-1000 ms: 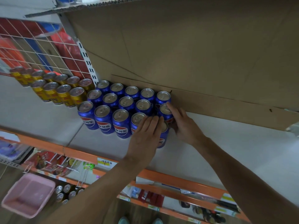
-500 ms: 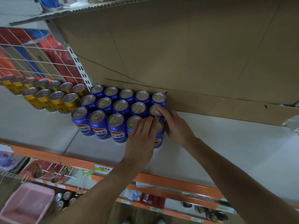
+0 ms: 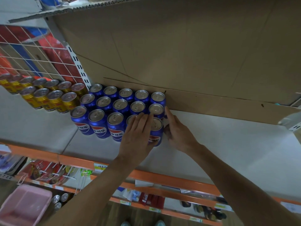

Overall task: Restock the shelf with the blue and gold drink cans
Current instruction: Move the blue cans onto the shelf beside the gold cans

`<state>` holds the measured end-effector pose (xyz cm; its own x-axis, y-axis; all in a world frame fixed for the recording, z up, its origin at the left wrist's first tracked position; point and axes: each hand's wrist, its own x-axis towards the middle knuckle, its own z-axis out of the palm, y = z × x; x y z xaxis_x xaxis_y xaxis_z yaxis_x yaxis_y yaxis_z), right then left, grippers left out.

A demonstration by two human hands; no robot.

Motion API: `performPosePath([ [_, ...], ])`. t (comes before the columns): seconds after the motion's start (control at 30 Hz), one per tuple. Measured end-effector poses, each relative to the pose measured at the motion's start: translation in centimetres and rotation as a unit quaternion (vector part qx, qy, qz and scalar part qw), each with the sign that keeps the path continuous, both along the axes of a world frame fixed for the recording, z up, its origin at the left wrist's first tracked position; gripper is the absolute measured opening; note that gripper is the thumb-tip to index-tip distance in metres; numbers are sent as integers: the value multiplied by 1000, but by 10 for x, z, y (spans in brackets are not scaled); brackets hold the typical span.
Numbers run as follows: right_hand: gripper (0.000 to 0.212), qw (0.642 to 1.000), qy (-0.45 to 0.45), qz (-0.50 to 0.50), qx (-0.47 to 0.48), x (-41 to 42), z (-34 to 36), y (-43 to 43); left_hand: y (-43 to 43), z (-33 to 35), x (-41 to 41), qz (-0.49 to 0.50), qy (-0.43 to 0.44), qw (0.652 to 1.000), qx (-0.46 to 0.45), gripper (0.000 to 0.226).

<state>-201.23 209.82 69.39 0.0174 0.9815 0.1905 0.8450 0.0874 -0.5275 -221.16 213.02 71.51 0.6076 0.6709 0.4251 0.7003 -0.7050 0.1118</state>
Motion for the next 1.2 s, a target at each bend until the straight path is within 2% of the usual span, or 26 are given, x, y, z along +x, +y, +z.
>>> performPosePath([
  [0.1, 100, 999, 19, 30, -4, -3, 4, -10, 3, -1, -9, 9, -8, 1000, 6, 88],
  [0.23, 101, 992, 89, 83, -19, -14, -9, -16, 7, -2, -17, 15, -18, 1000, 1, 89],
  [0.37, 90, 994, 104, 29, -13, -36, -32, -16, 7, -5, -27, 19, -22, 1000, 10, 84],
  [0.5, 93, 995, 94, -28, 1, -49, -41, -17, 10, -7, -34, 12, -23, 1000, 12, 75],
  [0.63, 97, 996, 73, -42, 8, -52, -45, -17, 18, -10, -33, 3, -21, 1000, 13, 74],
  [0.77, 90, 997, 65, -49, 19, -57, -48, -16, 25, -12, -37, -18, -22, 999, 23, 72],
  [1.0, 80, 992, 117, -43, -7, -51, -42, -14, 27, -16, -38, -24, -12, 999, 23, 73],
  [1.2, 70, 992, 123, -31, -7, -56, -18, -19, 29, -4, -46, -37, -13, 999, 11, 76],
])
